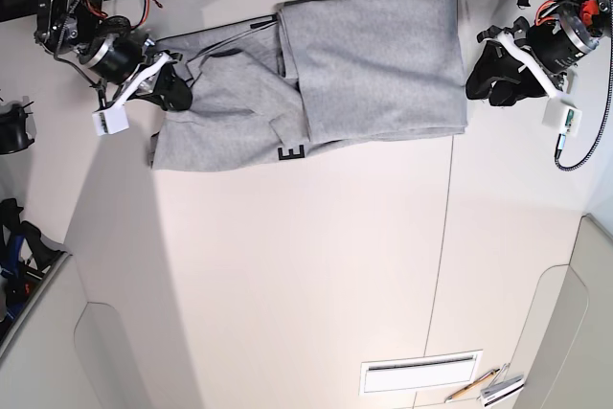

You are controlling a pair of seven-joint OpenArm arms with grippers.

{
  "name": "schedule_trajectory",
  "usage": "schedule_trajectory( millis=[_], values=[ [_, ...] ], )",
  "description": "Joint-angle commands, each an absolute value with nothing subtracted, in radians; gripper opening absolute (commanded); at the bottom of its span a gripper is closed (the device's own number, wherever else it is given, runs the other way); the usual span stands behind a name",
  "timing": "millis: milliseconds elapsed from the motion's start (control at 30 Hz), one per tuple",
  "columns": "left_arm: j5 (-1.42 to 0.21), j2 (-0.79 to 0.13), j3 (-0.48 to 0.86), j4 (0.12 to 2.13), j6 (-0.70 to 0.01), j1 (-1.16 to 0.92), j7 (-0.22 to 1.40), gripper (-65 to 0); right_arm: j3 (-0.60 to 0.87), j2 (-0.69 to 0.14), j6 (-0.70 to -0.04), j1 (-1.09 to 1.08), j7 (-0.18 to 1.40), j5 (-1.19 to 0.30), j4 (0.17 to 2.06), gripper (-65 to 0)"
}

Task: Fold the T-shirt properly

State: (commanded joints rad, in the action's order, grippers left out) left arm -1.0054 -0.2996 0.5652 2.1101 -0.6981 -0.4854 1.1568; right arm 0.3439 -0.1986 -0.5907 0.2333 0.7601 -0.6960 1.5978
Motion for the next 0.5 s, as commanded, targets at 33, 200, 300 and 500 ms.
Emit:
schedule_trajectory(
  millis=[33,200,300,500],
  values=[
    [-1.005,-0.3,0.565,2.11,-0.698,-0.485,1.157,-32.9,0.365,-0.21,-0.591,0.233,0.76,-0.696,1.598,-65.0],
    [-1.002,-0.3,0.565,2.082,-0.698,-0.485,1.156,-32.9,0.426,-0.288,-0.591,0.233,0.762,-0.7,1.598,-65.0],
    [-1.002,-0.3,0.565,2.049,-0.698,-0.485,1.156,-32.9,0.434,-0.328,-0.59,0.233,0.764,-0.7,1.598,-65.0],
    [-1.002,-0.3,0.565,2.039,-0.698,-0.485,1.156,-32.9,0.453,-0.354,-0.591,0.233,0.805,-0.78,1.598,-65.0]
  ],
)
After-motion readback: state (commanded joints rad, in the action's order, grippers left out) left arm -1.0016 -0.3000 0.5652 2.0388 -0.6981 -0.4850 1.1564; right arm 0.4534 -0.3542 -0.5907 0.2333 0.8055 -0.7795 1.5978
